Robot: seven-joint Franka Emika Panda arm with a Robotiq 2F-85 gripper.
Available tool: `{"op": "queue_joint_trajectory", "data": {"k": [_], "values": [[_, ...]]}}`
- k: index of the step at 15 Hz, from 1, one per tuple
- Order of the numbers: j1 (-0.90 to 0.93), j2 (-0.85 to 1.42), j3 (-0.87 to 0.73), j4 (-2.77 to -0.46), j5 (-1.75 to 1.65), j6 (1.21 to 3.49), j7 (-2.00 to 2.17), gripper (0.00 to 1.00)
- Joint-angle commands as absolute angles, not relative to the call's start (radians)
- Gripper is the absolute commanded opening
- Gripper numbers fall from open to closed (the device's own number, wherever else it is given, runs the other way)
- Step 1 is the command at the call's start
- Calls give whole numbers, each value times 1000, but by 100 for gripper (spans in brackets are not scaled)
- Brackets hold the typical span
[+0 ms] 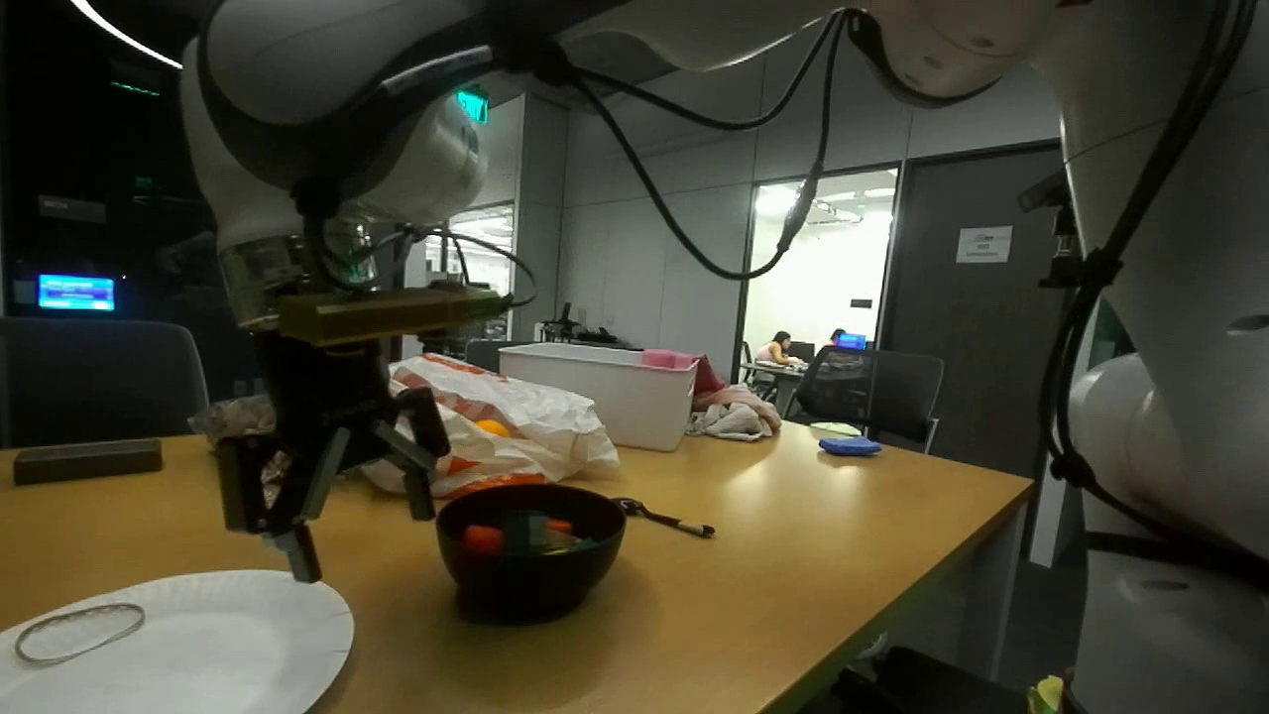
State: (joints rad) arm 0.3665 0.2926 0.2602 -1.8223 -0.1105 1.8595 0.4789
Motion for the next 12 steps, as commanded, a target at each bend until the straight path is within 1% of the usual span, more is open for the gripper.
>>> {"op": "queue_joint_trajectory", "data": {"k": [1, 6, 12], "values": [[405, 409, 261, -1707, -97, 1929, 468, 100], [483, 505, 260, -1617, -107, 1991, 459, 100], [554, 582, 256, -1491, -126, 1967, 407, 100]]}}
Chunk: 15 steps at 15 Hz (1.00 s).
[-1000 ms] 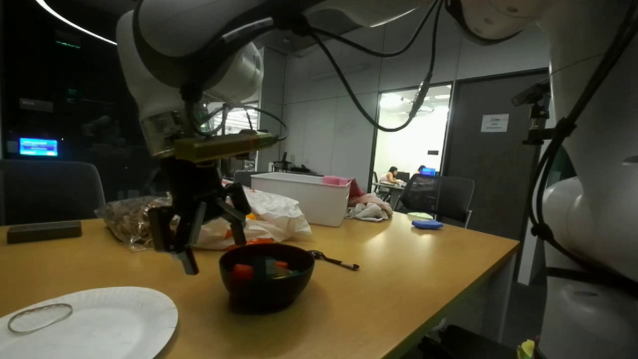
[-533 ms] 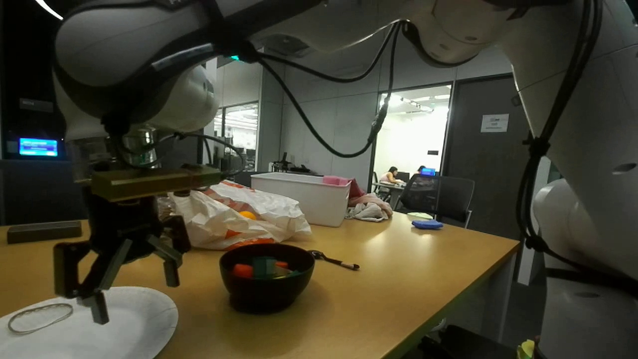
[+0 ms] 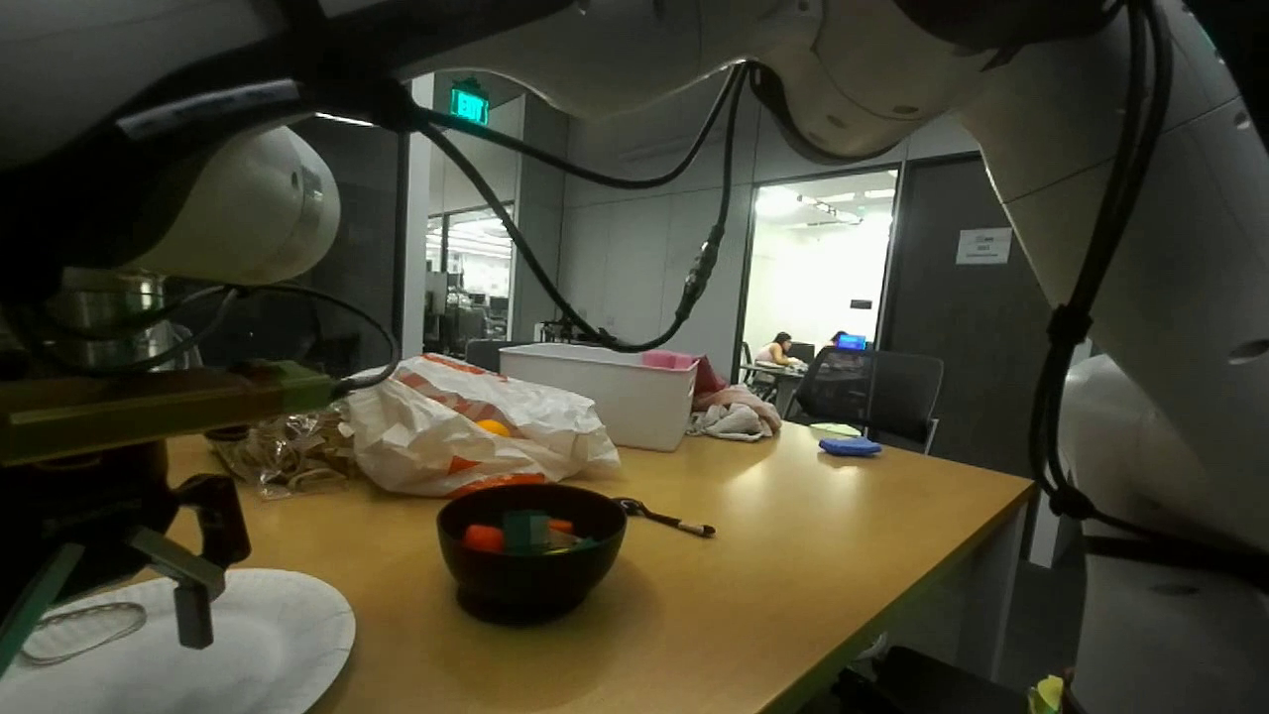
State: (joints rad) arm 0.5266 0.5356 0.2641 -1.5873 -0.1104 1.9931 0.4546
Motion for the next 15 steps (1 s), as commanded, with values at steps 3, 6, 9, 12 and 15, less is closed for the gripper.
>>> {"op": "queue_joint_trajectory", "data": {"k": [3, 6, 9, 12, 15], "values": [[574, 622, 241, -1427, -143, 1946, 373, 100], [586, 662, 226, -1373, -167, 1925, 335, 100], [581, 645, 226, -1420, -145, 1943, 341, 100], [578, 650, 224, -1420, -140, 1942, 336, 100], [577, 660, 225, -1400, -126, 1941, 340, 100]]}}
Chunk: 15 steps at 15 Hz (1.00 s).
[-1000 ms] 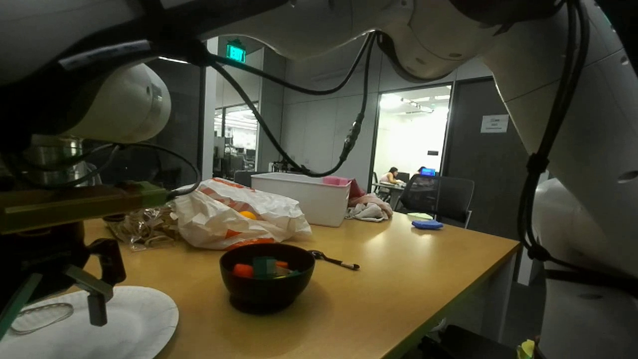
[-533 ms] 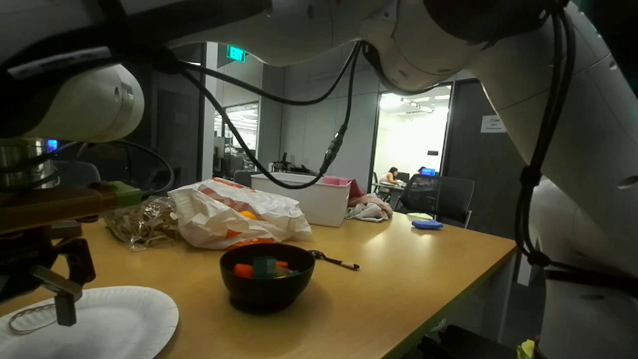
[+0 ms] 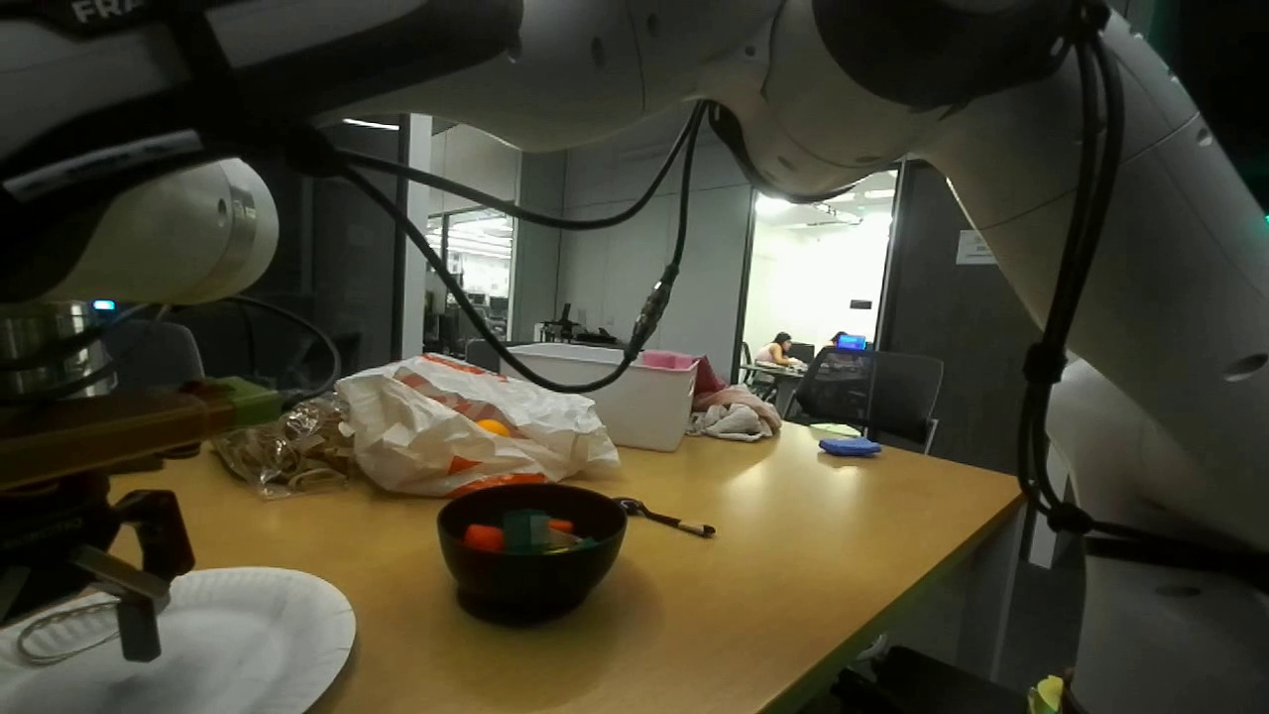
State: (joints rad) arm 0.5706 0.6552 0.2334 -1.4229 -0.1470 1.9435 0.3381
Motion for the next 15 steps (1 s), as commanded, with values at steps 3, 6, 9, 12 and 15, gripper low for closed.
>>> {"op": "queue_joint_trajectory", "data": {"k": [3, 6, 9, 12, 15], "values": [[582, 665, 226, -1370, -121, 1940, 336, 100], [591, 680, 221, -1330, -131, 1937, 333, 100], [595, 702, 210, -1300, -143, 1937, 324, 100], [595, 729, 203, -1274, -147, 1961, 308, 100], [606, 762, 182, -1232, -182, 1992, 292, 100]]}}
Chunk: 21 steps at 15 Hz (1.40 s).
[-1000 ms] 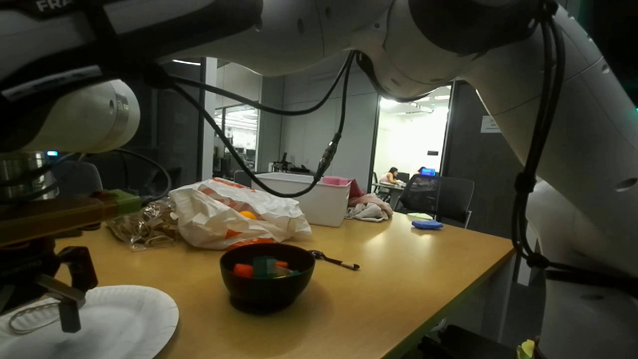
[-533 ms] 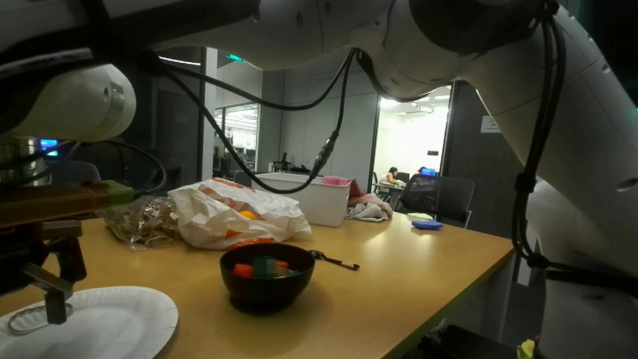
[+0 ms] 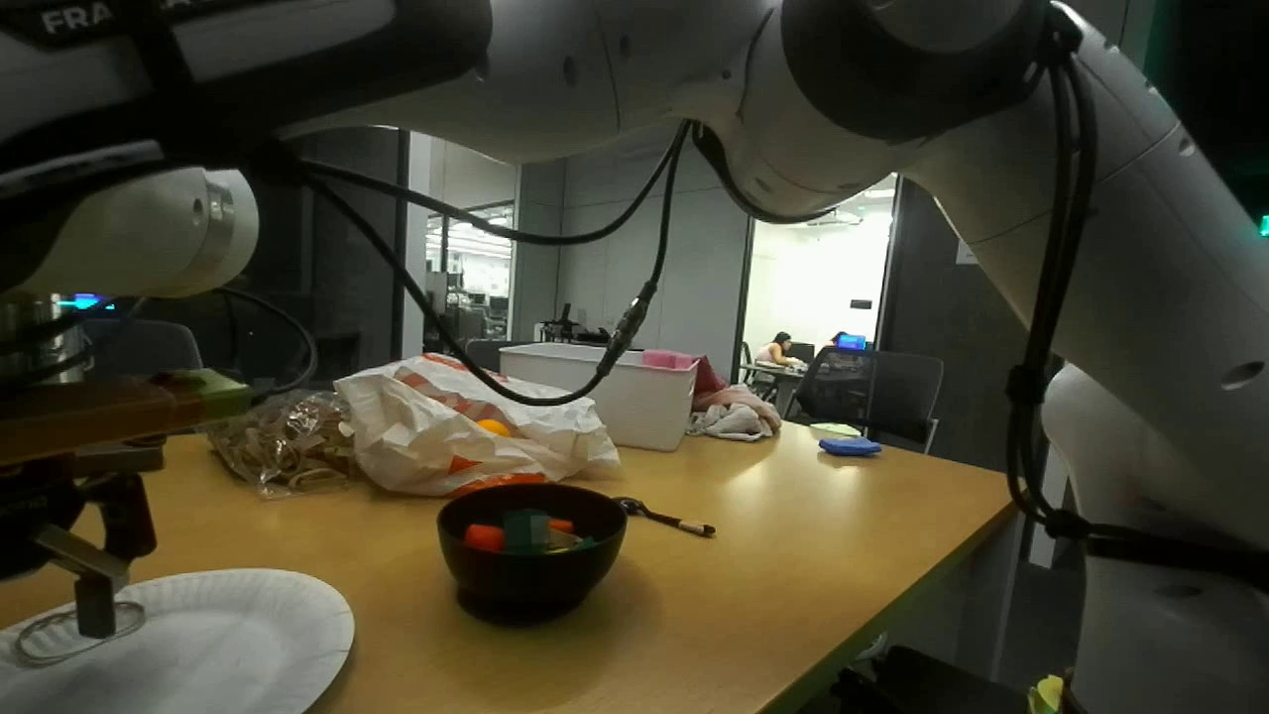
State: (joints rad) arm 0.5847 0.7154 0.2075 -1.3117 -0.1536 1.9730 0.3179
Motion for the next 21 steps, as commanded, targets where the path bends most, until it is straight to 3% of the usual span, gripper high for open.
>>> {"op": "queue_joint_trajectory", "data": {"k": [1, 8, 10, 12, 15, 16, 17, 21], "values": [[609, 767, 178, -1223, -188, 1998, 287, 100], [594, 789, 173, -1184, -191, 2002, 281, 100], [585, 786, 177, -1191, -185, 2003, 275, 92], [573, 783, 181, -1196, -177, 2003, 273, 91], [562, 777, 187, -1204, -169, 2003, 266, 83], [559, 777, 189, -1205, -167, 2002, 263, 65], [557, 777, 190, -1206, -165, 2003, 260, 62], [547, 774, 199, -1211, -147, 2004, 250, 31]]}}
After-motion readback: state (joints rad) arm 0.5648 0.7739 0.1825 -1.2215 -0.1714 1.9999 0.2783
